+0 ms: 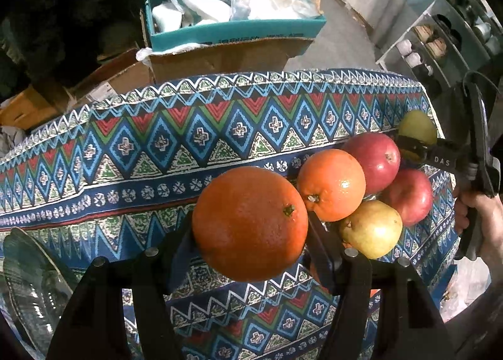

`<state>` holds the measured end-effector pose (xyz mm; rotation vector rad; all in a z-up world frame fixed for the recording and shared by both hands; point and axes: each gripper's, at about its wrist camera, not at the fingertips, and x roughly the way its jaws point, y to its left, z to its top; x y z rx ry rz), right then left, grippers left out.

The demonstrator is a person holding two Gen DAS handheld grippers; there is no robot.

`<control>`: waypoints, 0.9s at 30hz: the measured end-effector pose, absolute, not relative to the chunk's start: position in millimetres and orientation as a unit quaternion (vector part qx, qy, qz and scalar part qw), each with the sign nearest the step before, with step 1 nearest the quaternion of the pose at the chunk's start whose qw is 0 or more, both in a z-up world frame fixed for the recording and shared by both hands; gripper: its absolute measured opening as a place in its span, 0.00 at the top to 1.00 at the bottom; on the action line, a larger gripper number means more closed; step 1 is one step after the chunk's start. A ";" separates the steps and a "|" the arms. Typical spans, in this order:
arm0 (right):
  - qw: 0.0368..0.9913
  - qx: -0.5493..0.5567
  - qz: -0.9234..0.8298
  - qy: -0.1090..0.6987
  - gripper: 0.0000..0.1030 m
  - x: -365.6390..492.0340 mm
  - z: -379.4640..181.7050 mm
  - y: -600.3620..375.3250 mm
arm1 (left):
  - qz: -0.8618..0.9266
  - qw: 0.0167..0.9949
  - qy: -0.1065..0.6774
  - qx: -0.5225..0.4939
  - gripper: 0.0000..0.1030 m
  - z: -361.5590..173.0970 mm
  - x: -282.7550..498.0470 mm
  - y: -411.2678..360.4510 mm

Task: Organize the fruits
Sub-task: 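Carry the orange with the left tool while the right tool carries the pear toward the bowl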

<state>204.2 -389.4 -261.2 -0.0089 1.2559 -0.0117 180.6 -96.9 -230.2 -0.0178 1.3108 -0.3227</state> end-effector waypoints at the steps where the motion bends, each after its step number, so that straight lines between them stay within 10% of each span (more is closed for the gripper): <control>1: 0.811 -0.005 -0.005 0.585 0.33 202.0 -258.0 -387.5 | -0.149 0.783 0.604 -0.008 0.34 -227.8 179.4 -96.1; 27: 0.855 -0.035 0.066 0.513 0.35 149.4 -180.5 -328.7 | -0.150 0.810 0.567 -0.002 0.34 -184.0 139.7 -71.1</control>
